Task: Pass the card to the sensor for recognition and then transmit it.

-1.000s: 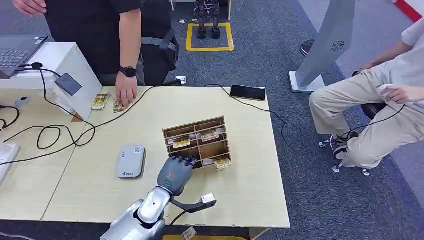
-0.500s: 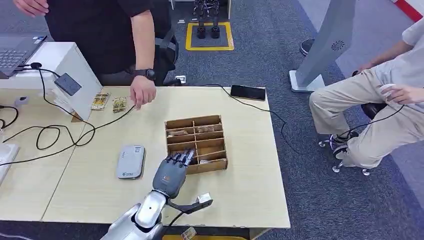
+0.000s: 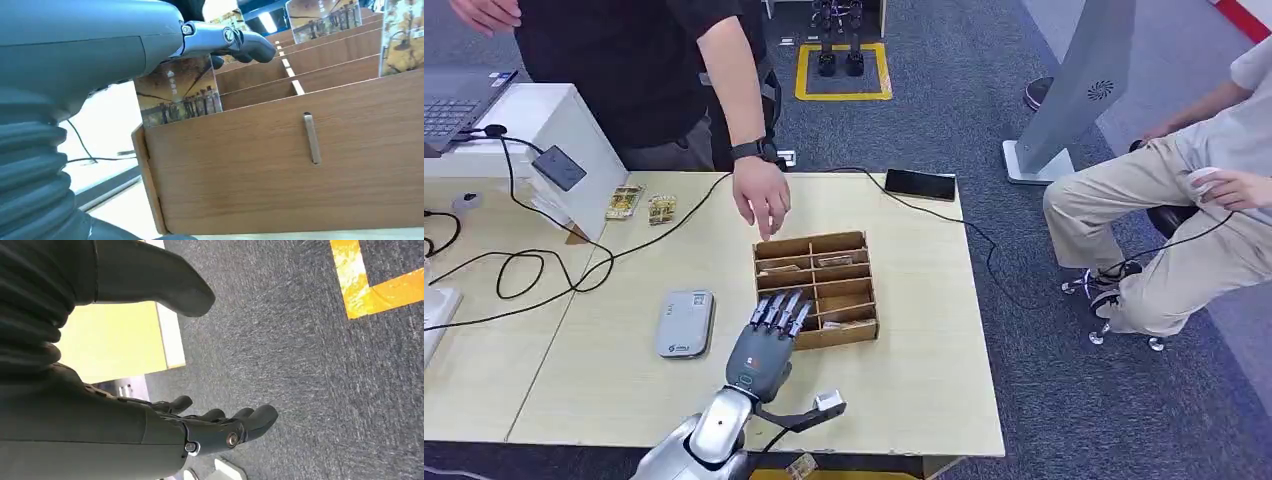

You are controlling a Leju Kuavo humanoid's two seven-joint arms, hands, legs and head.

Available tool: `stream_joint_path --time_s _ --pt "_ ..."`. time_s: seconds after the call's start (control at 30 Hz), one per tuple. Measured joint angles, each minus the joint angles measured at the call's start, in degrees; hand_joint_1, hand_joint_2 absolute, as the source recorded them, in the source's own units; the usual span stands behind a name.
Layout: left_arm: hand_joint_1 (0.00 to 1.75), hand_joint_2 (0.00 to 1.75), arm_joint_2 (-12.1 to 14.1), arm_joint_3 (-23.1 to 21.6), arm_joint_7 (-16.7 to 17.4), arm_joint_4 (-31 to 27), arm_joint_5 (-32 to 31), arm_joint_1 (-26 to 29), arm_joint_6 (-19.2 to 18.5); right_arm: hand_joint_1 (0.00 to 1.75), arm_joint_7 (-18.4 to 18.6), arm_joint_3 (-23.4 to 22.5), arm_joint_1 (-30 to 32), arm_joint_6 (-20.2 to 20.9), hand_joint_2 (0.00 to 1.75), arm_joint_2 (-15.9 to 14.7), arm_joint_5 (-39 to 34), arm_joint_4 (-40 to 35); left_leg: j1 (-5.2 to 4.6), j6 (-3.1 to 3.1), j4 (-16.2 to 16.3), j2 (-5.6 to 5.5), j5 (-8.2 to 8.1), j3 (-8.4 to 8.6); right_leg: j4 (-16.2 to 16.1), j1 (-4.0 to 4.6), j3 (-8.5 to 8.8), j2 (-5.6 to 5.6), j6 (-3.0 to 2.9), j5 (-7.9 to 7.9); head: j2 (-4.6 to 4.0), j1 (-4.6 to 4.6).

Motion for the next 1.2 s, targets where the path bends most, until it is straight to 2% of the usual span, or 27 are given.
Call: stream_joint_path --time_s 0.33,0.43,0.53,0.63,0.77,0.9,1.03,1.2 --pt "0.0 1.75 -0.11 1.51 -0.26 0.0 -0.04 0.39 0.57 0.0 -0.02 -0.02 -0.01 -0.04 1.75 0.0 0.0 0.11 0.0 0.0 0.0 0.0 0.0 -0.01 0.0 0.0 -0.01 0.0 0.0 0.0 0.0 0.0" --pt "0.0 1.75 -0.11 1.88 0.37 0.0 -0.11 0.72 2.17 0.0 0.0 -0.09 -0.01 -0.11 1.75 0.0 0.0 0.11 0.0 0.0 0.0 0.0 0.0 -0.02 0.0 0.0 -0.03 0.0 0.0 0.0 0.0 0.02" --pt "0.0 1.75 -0.31 3.72 0.37 -0.57 -0.09 1.56 5.4 0.0 0.07 -0.15 0.0 -0.31 1.75 0.0 0.0 0.11 0.0 0.0 0.0 0.01 0.0 -0.03 0.0 0.0 -0.04 0.01 0.0 0.0 0.0 0.02" --pt "0.0 1.75 -0.33 6.12 -1.27 -4.29 0.11 3.27 5.77 0.0 0.17 -0.26 0.01 -0.65 1.75 0.0 0.0 0.11 0.0 0.0 0.0 0.01 0.0 -0.06 0.0 0.0 -0.07 0.02 0.0 0.0 0.0 0.0" --pt "0.0 1.75 -1.01 11.98 -8.51 -14.41 1.16 6.47 6.16 0.0 0.35 -0.39 0.05 -1.09 1.75 0.0 0.04 0.11 0.0 0.0 0.0 0.0 0.0 -0.1 0.0 0.0 -0.11 0.03 0.0 0.0 0.0 0.0" --pt "0.0 1.75 -2.14 16.99 -14.23 -23.27 2.41 8.65 6.32 0.0 0.63 -0.39 0.05 -1.14 1.75 0.02 0.5 0.11 0.0 0.0 0.0 0.01 0.0 -0.11 0.0 -0.01 -0.11 0.03 0.0 0.0 0.0 0.02" --pt "0.0 1.75 -2.75 19.41 -15.86 -28.91 2.86 9.91 6.32 0.0 0.66 -0.39 0.03 -1.14 1.75 0.11 0.57 0.11 0.0 0.0 0.0 0.0 0.0 -0.11 0.0 0.0 -0.11 0.01 0.0 0.0 0.0 0.0" --pt "0.0 1.75 -3.17 20.61 -17.27 -32.76 2.91 10.77 6.32 0.0 0.68 -0.39 0.03 -1.14 1.75 0.2 0.81 0.11 0.0 0.0 0.0 0.0 0.0 -0.11 0.0 0.0 -0.11 0.01 0.0 0.0 0.0 0.0"
